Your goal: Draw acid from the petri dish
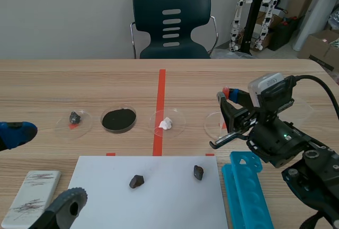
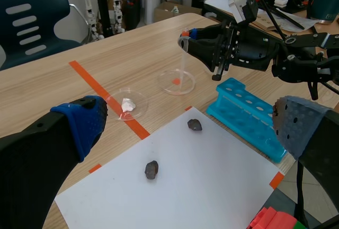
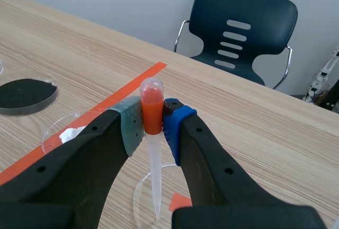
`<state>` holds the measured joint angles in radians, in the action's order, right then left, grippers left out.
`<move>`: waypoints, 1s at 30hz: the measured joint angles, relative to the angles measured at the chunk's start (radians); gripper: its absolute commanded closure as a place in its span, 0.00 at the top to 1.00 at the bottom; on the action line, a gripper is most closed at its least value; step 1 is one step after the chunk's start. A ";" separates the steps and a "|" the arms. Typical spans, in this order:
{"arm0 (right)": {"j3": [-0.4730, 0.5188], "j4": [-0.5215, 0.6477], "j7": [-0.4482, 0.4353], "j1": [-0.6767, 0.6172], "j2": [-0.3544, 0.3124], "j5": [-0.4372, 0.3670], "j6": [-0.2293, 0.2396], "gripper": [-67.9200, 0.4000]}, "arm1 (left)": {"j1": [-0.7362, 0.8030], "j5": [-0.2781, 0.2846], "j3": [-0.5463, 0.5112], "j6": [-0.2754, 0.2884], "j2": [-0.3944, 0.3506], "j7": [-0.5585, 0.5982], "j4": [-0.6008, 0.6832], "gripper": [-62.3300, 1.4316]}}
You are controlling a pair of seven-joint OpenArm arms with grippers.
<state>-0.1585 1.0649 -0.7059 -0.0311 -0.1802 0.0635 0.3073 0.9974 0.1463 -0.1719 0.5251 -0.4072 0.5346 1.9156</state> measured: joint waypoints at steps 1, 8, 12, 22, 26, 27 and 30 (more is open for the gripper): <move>0.000 0.000 0.000 0.000 0.000 0.000 -0.001 0.16 | 0.000 0.000 0.000 0.000 0.000 0.000 0.000 1.00; 0.000 0.000 0.000 0.000 0.000 0.000 -0.001 0.16 | 0.000 0.000 0.000 0.000 0.000 0.000 0.000 1.00; 0.000 0.006 0.001 -0.001 -0.012 -0.045 0.000 0.16 | 0.000 0.000 0.000 0.000 0.000 0.000 0.000 1.00; 0.000 0.340 0.110 -0.128 -0.126 -0.163 -0.004 0.16 | 0.000 0.000 0.000 0.000 0.000 0.000 0.000 1.00; 0.000 0.513 0.188 -0.238 -0.167 -0.162 -0.003 0.16 | 0.000 0.000 0.000 0.000 0.000 0.000 0.000 1.00; 0.000 0.556 0.207 -0.270 -0.177 -0.162 -0.004 0.16 | 0.000 0.000 0.000 0.000 0.000 0.000 0.000 1.00; 0.000 0.694 0.269 -0.381 -0.202 -0.162 -0.041 0.16 | 0.000 0.000 0.000 0.000 0.000 0.000 0.000 1.00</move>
<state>-0.1581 1.7588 -0.4374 -0.4122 -0.3824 -0.0986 0.2665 0.9974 0.1467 -0.1719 0.5251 -0.4072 0.5350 1.9156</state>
